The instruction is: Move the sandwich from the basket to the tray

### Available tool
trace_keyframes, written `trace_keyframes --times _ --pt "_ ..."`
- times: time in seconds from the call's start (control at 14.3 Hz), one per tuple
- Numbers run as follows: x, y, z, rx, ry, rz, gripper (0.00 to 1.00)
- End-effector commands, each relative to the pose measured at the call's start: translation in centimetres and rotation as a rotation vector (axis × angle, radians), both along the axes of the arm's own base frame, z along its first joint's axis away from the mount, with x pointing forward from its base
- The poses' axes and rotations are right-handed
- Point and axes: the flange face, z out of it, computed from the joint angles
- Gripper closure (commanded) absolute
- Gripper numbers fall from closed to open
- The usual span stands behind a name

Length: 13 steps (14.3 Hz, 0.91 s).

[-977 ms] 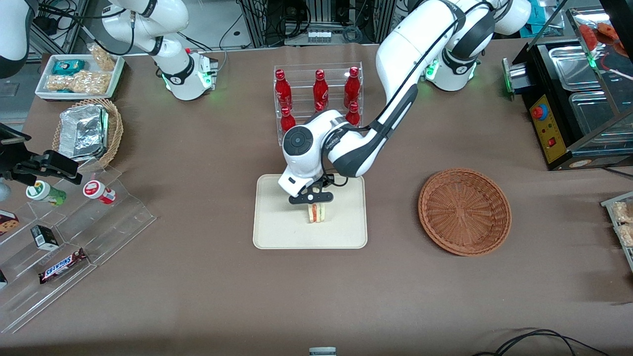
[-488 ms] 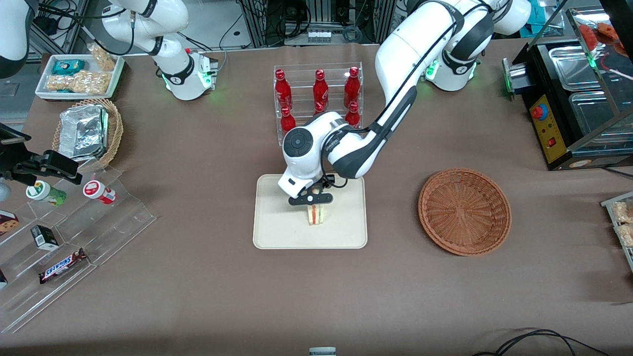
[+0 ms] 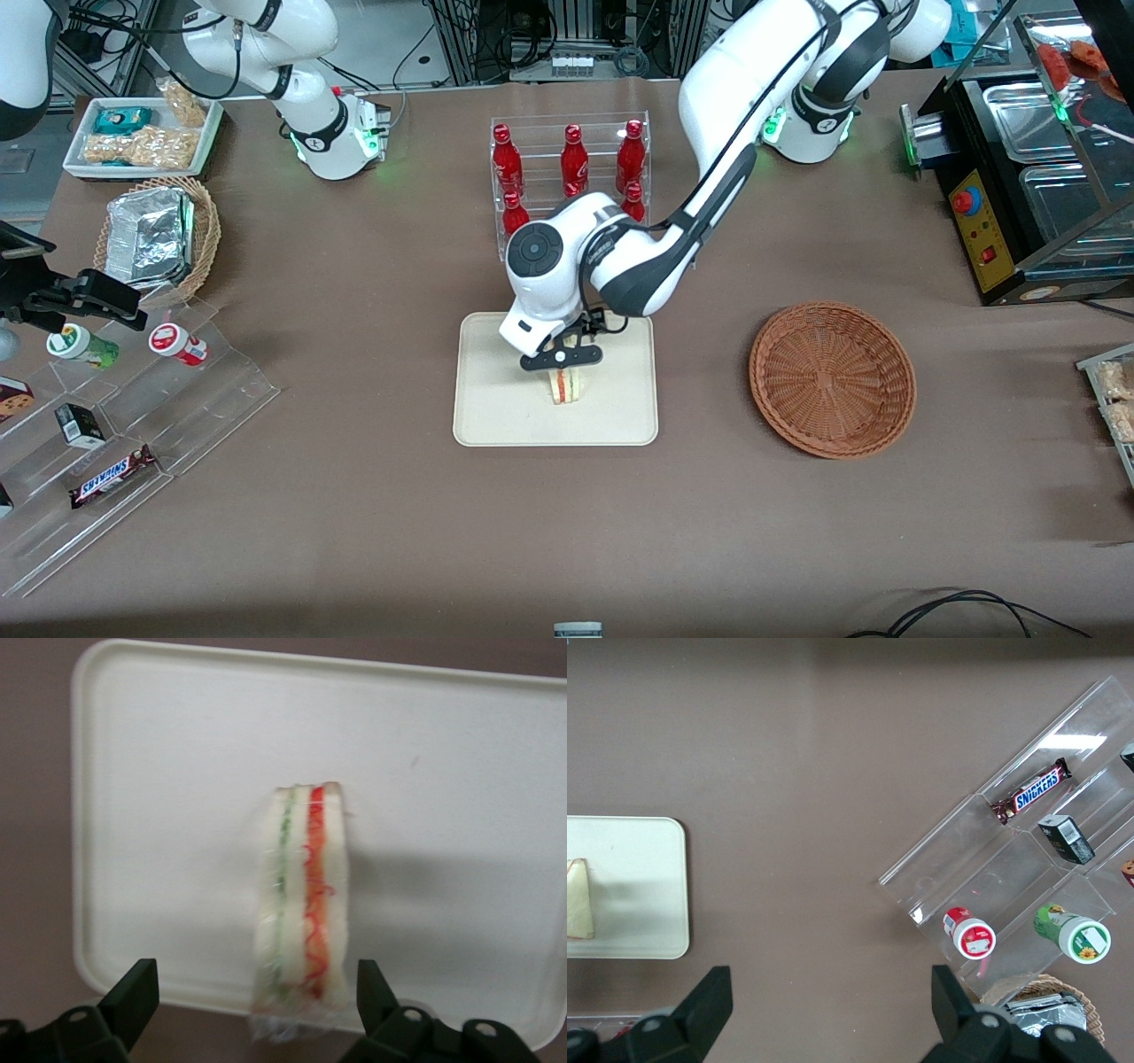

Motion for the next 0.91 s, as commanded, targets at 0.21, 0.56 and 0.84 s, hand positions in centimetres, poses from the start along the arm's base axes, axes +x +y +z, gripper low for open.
trace_keyframes --times 0.21,0.56,0.84 --pt "2.8 13.7 14.9 -0.051 0.156 0.061 0.0" --pt "4.9 30.8 23.5 -0.047 0.259 0.095 0.0" --pt "6.2 43.1 25.0 -0.064 0.32 0.091 0.0"
